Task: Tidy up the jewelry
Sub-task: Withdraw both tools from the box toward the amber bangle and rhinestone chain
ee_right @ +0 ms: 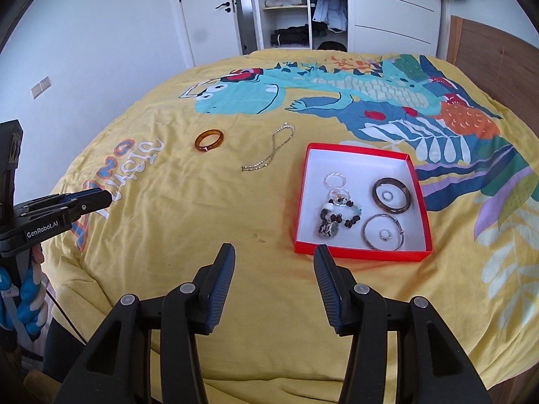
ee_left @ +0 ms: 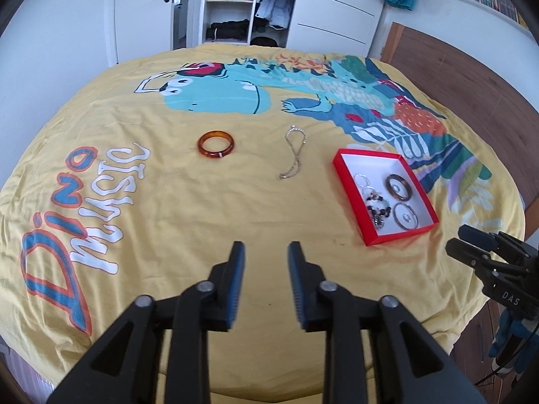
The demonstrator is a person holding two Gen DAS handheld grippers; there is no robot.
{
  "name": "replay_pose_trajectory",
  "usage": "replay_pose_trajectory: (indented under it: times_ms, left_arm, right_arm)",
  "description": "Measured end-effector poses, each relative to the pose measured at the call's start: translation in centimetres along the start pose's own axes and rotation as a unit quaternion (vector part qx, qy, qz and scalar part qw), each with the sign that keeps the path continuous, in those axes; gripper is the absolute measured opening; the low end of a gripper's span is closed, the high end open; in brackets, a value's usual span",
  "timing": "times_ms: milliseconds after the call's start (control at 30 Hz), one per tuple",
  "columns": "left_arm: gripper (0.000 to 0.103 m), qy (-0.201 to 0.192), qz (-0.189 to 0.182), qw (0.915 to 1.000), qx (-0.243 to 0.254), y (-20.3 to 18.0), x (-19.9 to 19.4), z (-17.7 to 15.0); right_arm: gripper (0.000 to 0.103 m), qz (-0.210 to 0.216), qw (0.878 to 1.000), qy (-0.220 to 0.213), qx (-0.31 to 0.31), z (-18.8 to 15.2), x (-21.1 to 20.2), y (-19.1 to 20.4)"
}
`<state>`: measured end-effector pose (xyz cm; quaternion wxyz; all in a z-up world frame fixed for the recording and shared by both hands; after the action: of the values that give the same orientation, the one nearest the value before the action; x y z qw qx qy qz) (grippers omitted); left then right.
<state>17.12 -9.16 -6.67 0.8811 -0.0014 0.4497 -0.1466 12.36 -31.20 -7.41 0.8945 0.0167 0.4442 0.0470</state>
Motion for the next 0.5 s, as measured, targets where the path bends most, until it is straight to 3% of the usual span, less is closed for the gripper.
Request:
replay_pose_trajectory:
  times_ms: [67,500]
  left_arm:
    - [0.035,-0.003,0.005,1.0000,-0.001,0.5,0.1,0.1]
    - [0.037,0.017,0.038,0.9986,-0.032,5.4,4.2,0.6]
  right_arm:
    - [0.050,0.000,1.000,0.003,0.000,0.0,0.2,0.2]
    - [0.051,0.027,0.999,0.039,-0.015,2.1,7.0,2.5]
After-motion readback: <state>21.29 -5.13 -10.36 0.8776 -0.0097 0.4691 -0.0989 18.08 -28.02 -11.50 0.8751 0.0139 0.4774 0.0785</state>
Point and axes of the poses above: each gripper's, at about its wrist camera, not at the fingertips, and x roughly the way its jaws point, y to its left, z to its top, the point moved 7 cm from there along x, roughly the way its jaws point, and after that the axes turned 3 degrees about y, right-handed, at the moved point
